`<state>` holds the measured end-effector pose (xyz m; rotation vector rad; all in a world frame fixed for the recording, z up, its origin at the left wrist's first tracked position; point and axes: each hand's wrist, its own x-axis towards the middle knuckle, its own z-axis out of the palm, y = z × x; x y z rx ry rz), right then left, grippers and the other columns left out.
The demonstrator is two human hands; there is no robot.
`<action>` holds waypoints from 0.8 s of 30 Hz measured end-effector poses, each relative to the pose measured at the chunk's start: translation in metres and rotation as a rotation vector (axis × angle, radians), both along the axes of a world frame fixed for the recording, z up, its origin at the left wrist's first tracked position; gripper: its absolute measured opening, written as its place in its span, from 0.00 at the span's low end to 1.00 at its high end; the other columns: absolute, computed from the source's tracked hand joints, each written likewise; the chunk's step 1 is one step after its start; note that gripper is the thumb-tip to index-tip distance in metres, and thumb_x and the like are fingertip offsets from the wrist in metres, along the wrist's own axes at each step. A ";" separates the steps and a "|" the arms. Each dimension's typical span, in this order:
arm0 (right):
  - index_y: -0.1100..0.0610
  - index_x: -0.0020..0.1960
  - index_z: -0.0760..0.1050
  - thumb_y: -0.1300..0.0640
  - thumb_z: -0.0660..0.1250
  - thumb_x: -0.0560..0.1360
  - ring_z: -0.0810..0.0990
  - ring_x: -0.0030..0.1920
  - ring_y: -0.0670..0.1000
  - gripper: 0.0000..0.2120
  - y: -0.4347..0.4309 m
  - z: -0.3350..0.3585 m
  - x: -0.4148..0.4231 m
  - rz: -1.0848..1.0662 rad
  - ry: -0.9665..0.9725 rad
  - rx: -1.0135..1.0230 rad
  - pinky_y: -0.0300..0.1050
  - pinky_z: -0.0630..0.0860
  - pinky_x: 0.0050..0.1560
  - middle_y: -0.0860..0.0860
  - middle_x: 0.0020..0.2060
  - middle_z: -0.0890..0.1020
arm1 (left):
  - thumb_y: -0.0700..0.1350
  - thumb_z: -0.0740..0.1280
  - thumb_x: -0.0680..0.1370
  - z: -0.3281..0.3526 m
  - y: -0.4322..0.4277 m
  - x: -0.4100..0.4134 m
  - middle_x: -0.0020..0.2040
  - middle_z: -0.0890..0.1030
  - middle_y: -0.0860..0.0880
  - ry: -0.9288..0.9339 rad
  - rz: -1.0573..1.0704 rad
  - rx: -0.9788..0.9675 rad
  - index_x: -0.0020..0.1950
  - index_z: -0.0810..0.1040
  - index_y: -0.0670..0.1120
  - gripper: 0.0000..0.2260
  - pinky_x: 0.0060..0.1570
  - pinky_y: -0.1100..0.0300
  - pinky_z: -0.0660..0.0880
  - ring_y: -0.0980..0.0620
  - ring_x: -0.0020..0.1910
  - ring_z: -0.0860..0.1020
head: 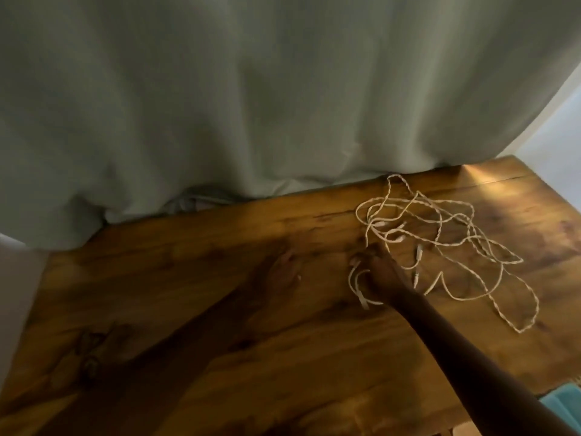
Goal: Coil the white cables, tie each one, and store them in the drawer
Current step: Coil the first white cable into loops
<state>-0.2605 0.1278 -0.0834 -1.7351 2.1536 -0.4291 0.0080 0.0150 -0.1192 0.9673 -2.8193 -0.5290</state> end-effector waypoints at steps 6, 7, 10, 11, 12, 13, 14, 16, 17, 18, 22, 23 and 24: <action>0.46 0.55 0.79 0.53 0.68 0.74 0.80 0.58 0.56 0.10 -0.020 -0.010 0.005 0.205 0.112 -0.219 0.56 0.79 0.56 0.53 0.60 0.77 | 0.48 0.60 0.80 -0.016 -0.024 -0.019 0.51 0.75 0.50 0.361 -0.092 -0.139 0.50 0.77 0.46 0.08 0.55 0.54 0.67 0.53 0.52 0.70; 0.46 0.55 0.79 0.53 0.68 0.75 0.80 0.57 0.55 0.09 -0.024 -0.003 0.015 0.249 0.181 -0.205 0.52 0.78 0.56 0.51 0.60 0.77 | 0.48 0.61 0.80 -0.020 -0.032 -0.020 0.51 0.74 0.53 0.357 -0.105 -0.139 0.50 0.77 0.48 0.06 0.54 0.53 0.69 0.54 0.52 0.71; 0.50 0.62 0.76 0.54 0.66 0.80 0.79 0.57 0.54 0.11 -0.036 -0.001 0.038 0.320 0.362 -0.220 0.40 0.65 0.48 0.50 0.61 0.76 | 0.52 0.61 0.82 -0.020 -0.041 -0.025 0.50 0.75 0.55 0.331 -0.085 -0.146 0.51 0.78 0.51 0.08 0.55 0.54 0.70 0.55 0.53 0.72; 0.52 0.64 0.74 0.54 0.65 0.81 0.79 0.58 0.54 0.12 -0.038 -0.002 0.047 0.307 0.413 -0.221 0.40 0.63 0.47 0.50 0.62 0.76 | 0.53 0.59 0.83 -0.018 -0.040 -0.026 0.49 0.76 0.55 0.333 -0.076 -0.130 0.50 0.79 0.51 0.11 0.55 0.55 0.69 0.55 0.52 0.73; 0.53 0.64 0.73 0.54 0.65 0.81 0.78 0.59 0.55 0.12 -0.041 -0.005 0.053 0.302 0.441 -0.246 0.41 0.63 0.47 0.51 0.62 0.76 | 0.54 0.58 0.84 -0.016 -0.039 -0.026 0.48 0.77 0.56 0.351 -0.072 -0.101 0.48 0.78 0.51 0.13 0.55 0.55 0.69 0.55 0.50 0.73; 0.53 0.64 0.72 0.54 0.65 0.81 0.78 0.59 0.55 0.13 -0.042 -0.008 0.059 0.298 0.466 -0.268 0.42 0.63 0.47 0.51 0.61 0.77 | 0.55 0.56 0.84 -0.014 -0.036 -0.026 0.45 0.78 0.56 0.371 -0.070 -0.069 0.45 0.78 0.53 0.14 0.55 0.55 0.69 0.55 0.48 0.75; 0.53 0.63 0.71 0.54 0.66 0.80 0.78 0.58 0.55 0.12 -0.045 -0.013 0.061 0.298 0.483 -0.300 0.43 0.63 0.46 0.51 0.60 0.78 | 0.56 0.56 0.84 -0.012 -0.032 -0.024 0.41 0.79 0.56 0.402 -0.069 -0.036 0.42 0.77 0.55 0.16 0.54 0.55 0.69 0.55 0.46 0.76; 0.53 0.58 0.71 0.55 0.66 0.79 0.78 0.57 0.55 0.09 -0.047 -0.020 0.069 0.299 0.509 -0.350 0.45 0.63 0.44 0.52 0.56 0.79 | 0.57 0.58 0.85 -0.005 -0.025 -0.020 0.38 0.82 0.55 0.421 -0.063 0.047 0.39 0.81 0.54 0.19 0.52 0.58 0.72 0.56 0.44 0.80; 0.53 0.56 0.71 0.55 0.66 0.78 0.78 0.56 0.56 0.08 -0.047 -0.025 0.074 0.297 0.524 -0.384 0.46 0.64 0.43 0.52 0.55 0.79 | 0.58 0.61 0.84 -0.002 -0.021 -0.018 0.39 0.84 0.55 0.393 -0.042 0.074 0.40 0.84 0.52 0.20 0.50 0.60 0.73 0.57 0.44 0.81; 0.53 0.56 0.71 0.54 0.65 0.79 0.77 0.57 0.56 0.07 -0.045 -0.028 0.076 0.287 0.551 -0.414 0.47 0.66 0.43 0.53 0.55 0.79 | 0.57 0.63 0.83 0.000 -0.017 -0.014 0.40 0.85 0.54 0.362 -0.009 0.078 0.40 0.85 0.50 0.19 0.48 0.62 0.73 0.58 0.44 0.81; 0.55 0.55 0.76 0.50 0.64 0.81 0.76 0.57 0.58 0.10 -0.025 -0.036 0.085 0.263 0.538 -0.533 0.51 0.72 0.51 0.55 0.54 0.81 | 0.49 0.67 0.82 0.004 0.018 0.008 0.36 0.85 0.52 0.483 0.155 0.066 0.42 0.87 0.47 0.13 0.38 0.61 0.74 0.58 0.35 0.81; 0.56 0.54 0.77 0.50 0.64 0.81 0.76 0.56 0.59 0.09 -0.015 -0.034 0.087 0.249 0.491 -0.552 0.52 0.72 0.51 0.56 0.52 0.82 | 0.46 0.66 0.83 0.006 0.032 0.013 0.35 0.85 0.51 0.561 0.184 0.102 0.42 0.86 0.45 0.13 0.35 0.62 0.73 0.58 0.32 0.80; 0.57 0.53 0.78 0.51 0.65 0.81 0.77 0.55 0.61 0.09 -0.004 -0.030 0.089 0.223 0.454 -0.569 0.52 0.72 0.52 0.57 0.51 0.83 | 0.42 0.64 0.83 0.010 0.046 0.018 0.35 0.86 0.50 0.642 0.210 0.154 0.42 0.84 0.42 0.13 0.33 0.64 0.73 0.57 0.29 0.80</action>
